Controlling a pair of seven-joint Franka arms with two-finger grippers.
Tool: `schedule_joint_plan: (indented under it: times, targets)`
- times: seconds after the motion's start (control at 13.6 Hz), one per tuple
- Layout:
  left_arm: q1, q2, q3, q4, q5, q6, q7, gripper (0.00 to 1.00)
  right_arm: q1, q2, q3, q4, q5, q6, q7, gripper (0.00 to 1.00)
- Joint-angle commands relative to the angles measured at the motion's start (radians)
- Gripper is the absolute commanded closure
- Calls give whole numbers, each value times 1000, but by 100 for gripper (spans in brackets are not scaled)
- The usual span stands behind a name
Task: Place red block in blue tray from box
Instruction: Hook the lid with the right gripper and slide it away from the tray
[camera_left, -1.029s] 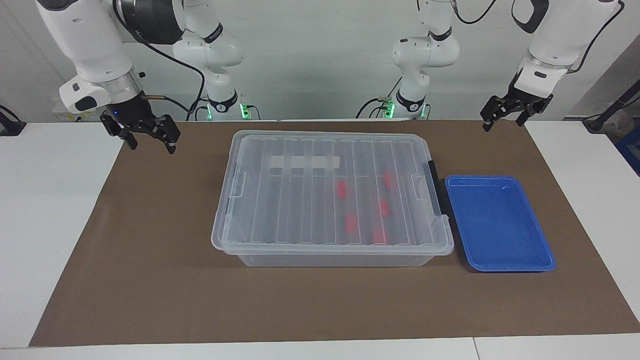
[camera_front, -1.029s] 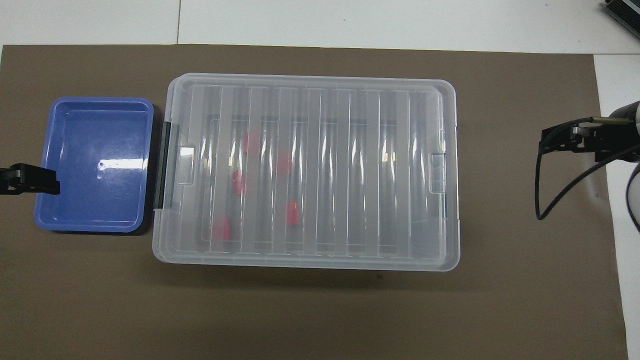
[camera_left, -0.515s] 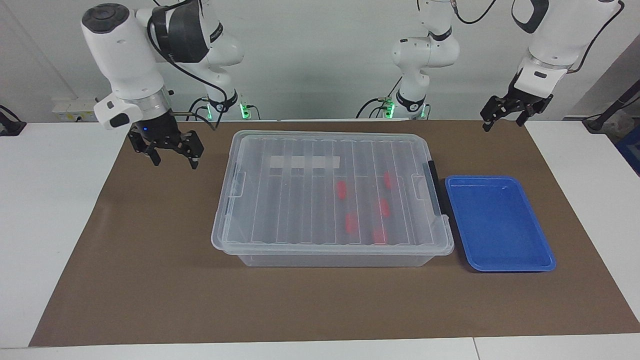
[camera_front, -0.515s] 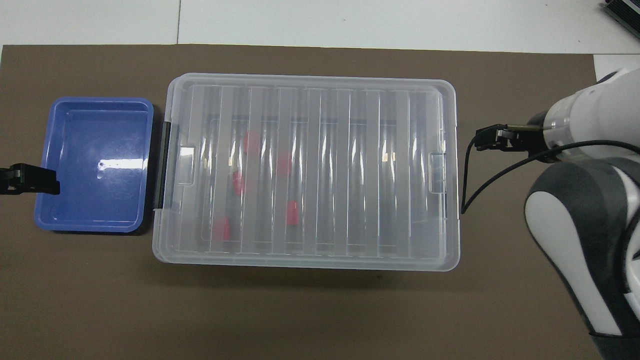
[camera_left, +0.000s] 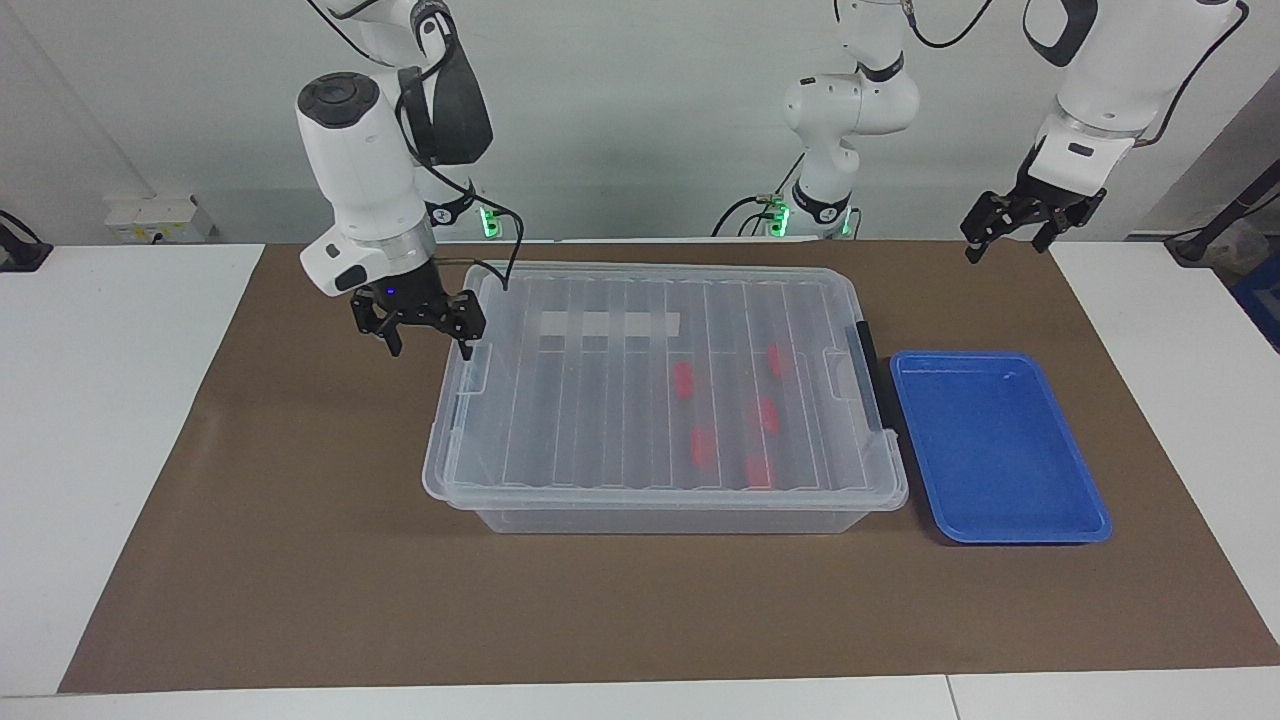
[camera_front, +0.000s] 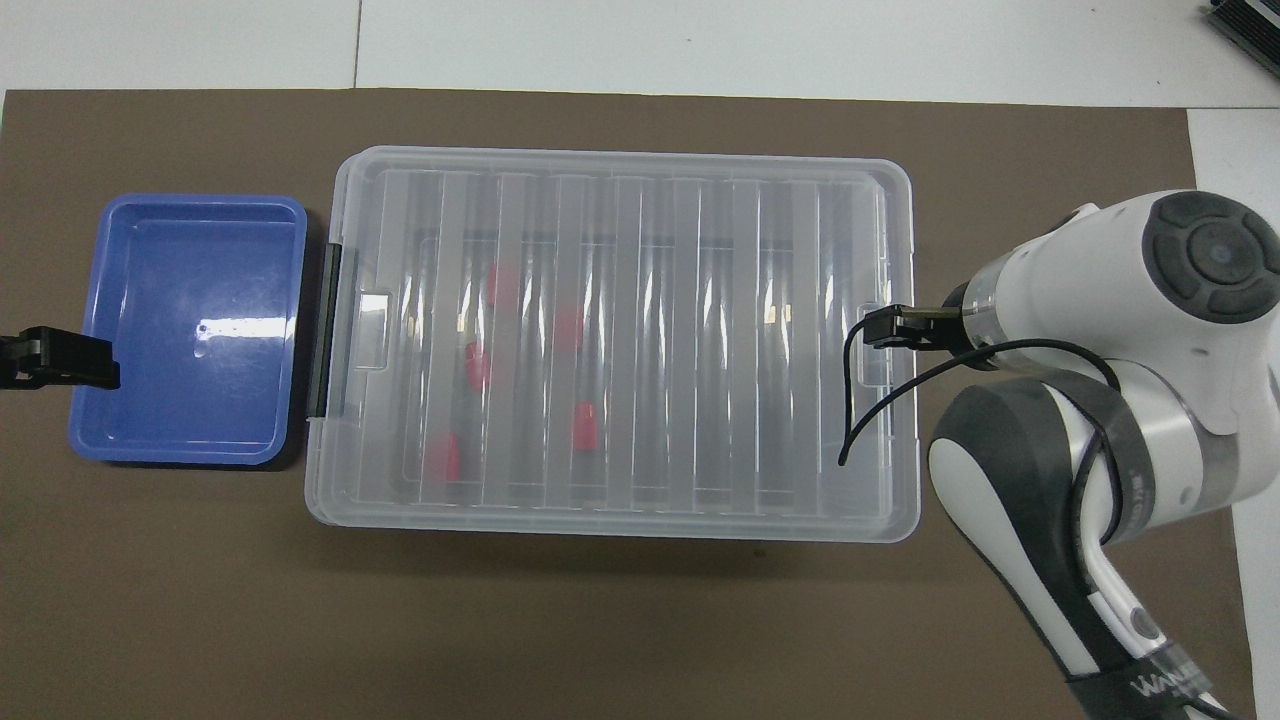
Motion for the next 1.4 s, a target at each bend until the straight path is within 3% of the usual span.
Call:
schedule_joint_plan:
  times: [0.0,0.22,1.32]
  targets:
    - [4,-17,2,-13,-11,5,4,0,-30,-65,1,-100,1,24,-83,0]
    - [4,-17,2,-13,-11,5,4,0,-39,-65,-2,-106,0,22,-138,0]
    - [4,-17,2,-13,-11,5,4,0,-311,-62,-3,-98,-5,-1,-620,0]
